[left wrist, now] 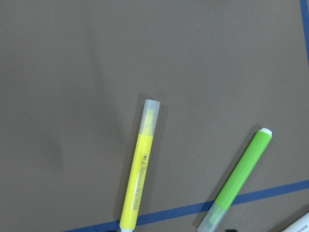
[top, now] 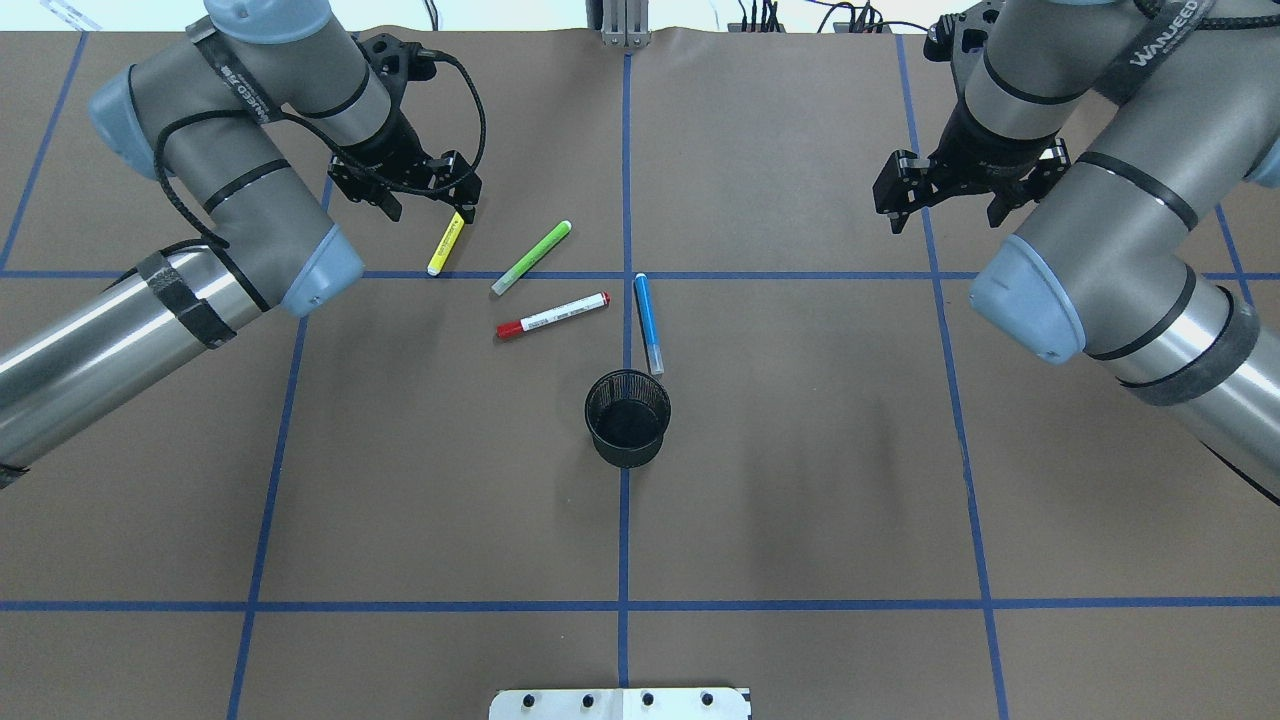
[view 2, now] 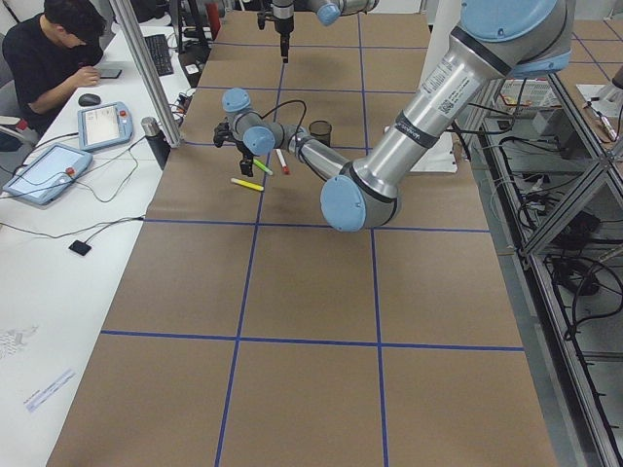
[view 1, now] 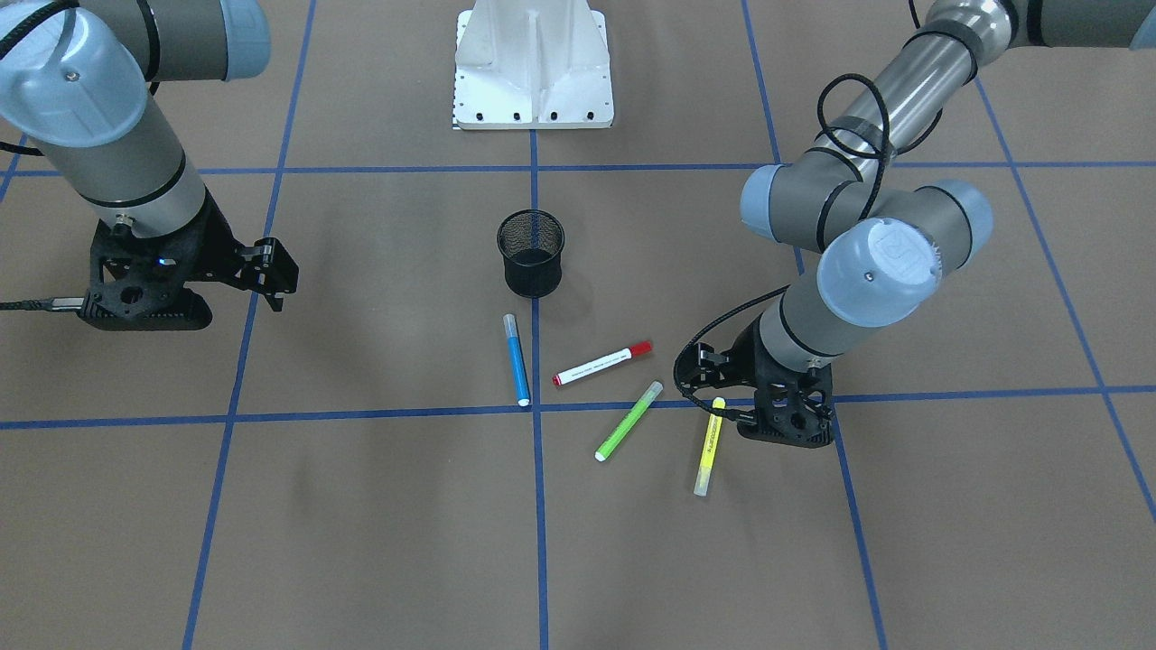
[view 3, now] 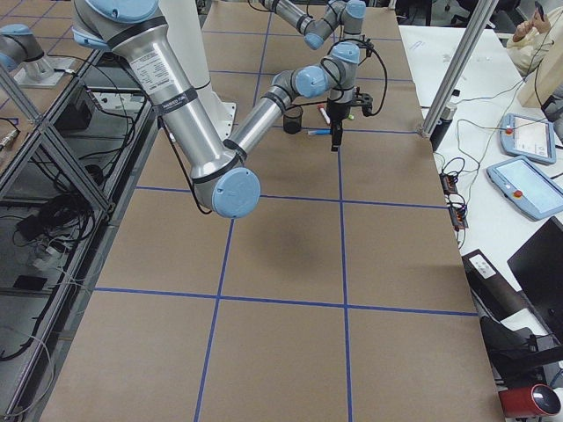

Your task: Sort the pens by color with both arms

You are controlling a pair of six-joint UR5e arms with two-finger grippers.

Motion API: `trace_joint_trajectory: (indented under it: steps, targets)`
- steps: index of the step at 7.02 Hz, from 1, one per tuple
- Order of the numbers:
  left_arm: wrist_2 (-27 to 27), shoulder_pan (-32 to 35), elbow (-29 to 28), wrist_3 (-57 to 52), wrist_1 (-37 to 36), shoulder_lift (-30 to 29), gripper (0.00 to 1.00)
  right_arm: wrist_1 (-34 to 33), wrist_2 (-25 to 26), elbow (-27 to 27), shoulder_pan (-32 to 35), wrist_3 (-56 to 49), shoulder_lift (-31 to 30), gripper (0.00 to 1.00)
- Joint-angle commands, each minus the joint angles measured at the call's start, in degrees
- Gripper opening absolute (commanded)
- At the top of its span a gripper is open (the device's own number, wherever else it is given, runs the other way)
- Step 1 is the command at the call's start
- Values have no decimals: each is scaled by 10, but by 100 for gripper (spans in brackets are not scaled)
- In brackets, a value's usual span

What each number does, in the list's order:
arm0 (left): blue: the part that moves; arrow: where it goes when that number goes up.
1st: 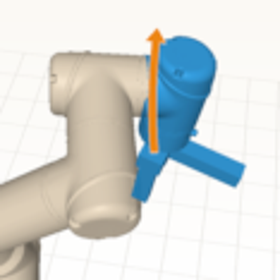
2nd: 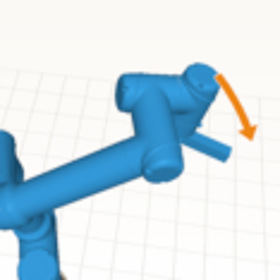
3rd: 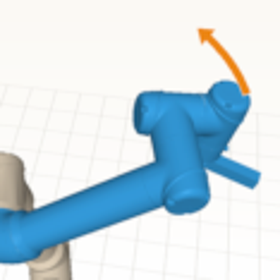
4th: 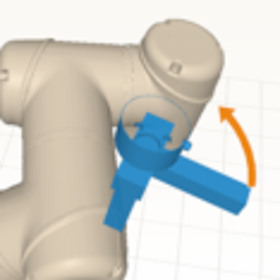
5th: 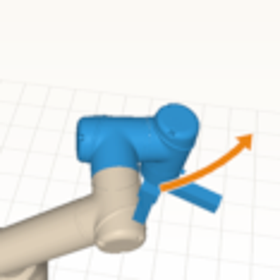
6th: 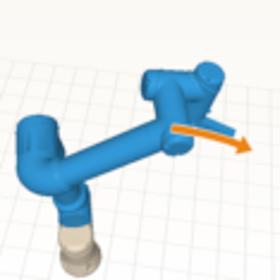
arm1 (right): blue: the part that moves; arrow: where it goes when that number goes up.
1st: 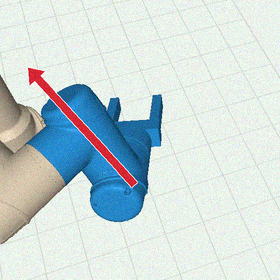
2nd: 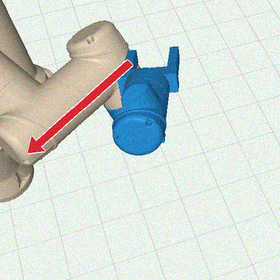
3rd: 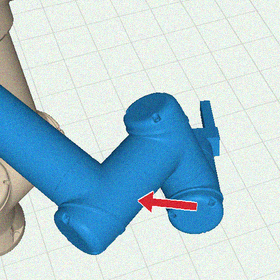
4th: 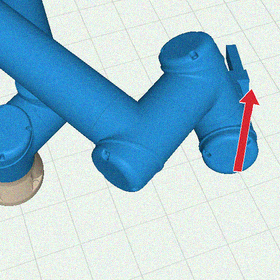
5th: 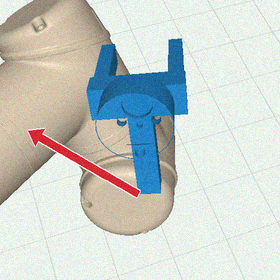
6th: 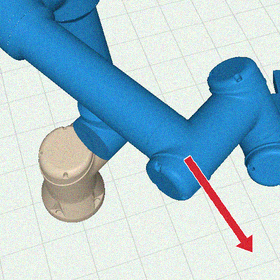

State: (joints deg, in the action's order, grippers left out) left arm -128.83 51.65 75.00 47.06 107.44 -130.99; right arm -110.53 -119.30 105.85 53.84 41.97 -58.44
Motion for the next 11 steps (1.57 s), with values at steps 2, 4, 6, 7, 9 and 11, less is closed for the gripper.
trace_joint_trajectory:
  steps: [2,4,6,7,9,11]
  targets:
    - [-24,84,18,-128,-7,45,100,27,-39,-23,72,-132,-9,99]
    - [-88,163,22,-214,-9,81,100,87,-83,-66,128,-204,-32,99]
    - [-106,235,19,-328,-15,126,100,140,-130,-123,206,-304,-56,99]
    - [-116,266,18,-389,-27,143,100,141,-138,-150,236,-377,-63,99]
    - [-153,334,14,-482,-26,204,100,141,-157,-159,283,-430,-105,99]
    - [-152,379,8,-538,-26,241,100,143,-168,-155,305,-484,-152,99]
